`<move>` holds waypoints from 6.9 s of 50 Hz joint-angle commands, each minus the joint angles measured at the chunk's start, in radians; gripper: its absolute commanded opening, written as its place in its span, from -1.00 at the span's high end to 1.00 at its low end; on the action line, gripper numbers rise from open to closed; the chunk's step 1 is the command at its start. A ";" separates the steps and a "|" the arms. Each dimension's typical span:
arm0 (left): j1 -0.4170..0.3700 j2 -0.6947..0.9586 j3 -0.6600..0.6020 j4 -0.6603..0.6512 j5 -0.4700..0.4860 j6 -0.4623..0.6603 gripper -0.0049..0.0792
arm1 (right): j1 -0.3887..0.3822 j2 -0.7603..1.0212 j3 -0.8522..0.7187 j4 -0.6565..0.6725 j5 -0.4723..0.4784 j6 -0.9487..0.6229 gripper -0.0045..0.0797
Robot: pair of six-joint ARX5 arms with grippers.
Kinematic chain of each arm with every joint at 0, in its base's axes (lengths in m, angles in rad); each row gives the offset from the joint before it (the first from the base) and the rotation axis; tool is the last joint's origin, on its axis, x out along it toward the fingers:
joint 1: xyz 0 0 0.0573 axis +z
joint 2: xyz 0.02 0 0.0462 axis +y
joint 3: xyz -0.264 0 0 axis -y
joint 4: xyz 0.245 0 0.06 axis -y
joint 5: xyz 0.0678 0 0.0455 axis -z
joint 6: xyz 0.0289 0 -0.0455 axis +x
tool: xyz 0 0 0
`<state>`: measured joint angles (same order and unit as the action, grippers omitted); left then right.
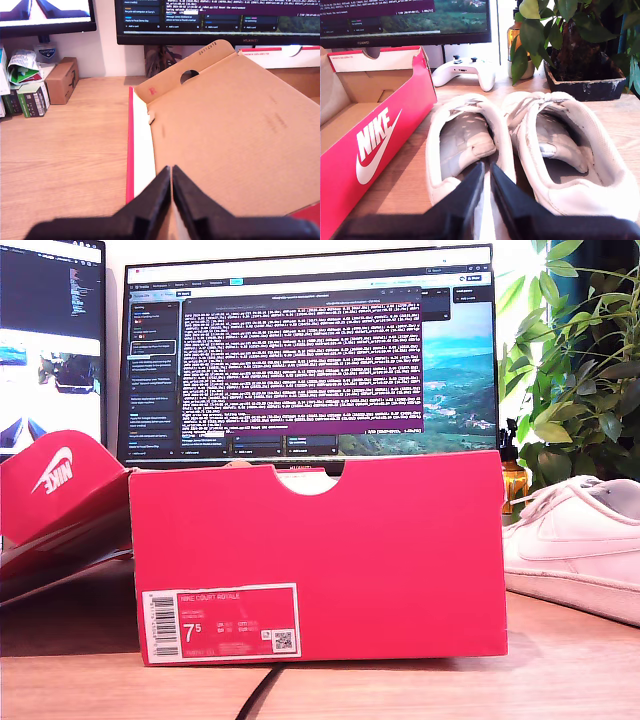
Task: Pack the white shoes by picking the first shoe and placing it inside the red shoebox, left side, then picking and rotating the second shoe and placing it in the shoebox
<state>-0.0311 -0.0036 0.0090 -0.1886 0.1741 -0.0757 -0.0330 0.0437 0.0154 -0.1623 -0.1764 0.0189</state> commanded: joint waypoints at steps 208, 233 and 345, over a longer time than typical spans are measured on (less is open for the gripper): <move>-0.802 0.998 0.416 0.078 -0.366 0.790 0.93 | 0.236 1.543 1.001 -0.626 0.098 -0.092 0.96; -0.802 0.998 0.416 0.074 -0.367 0.790 0.93 | 0.272 1.488 1.158 -0.676 -0.036 0.136 0.92; -0.802 0.998 0.416 0.061 -0.367 0.790 0.93 | 0.728 1.765 1.212 0.035 -0.075 0.819 0.76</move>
<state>-0.8326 0.9844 0.4290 -0.1349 -0.1909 0.7143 0.6891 1.7878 1.1969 -0.1562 -0.2546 0.8413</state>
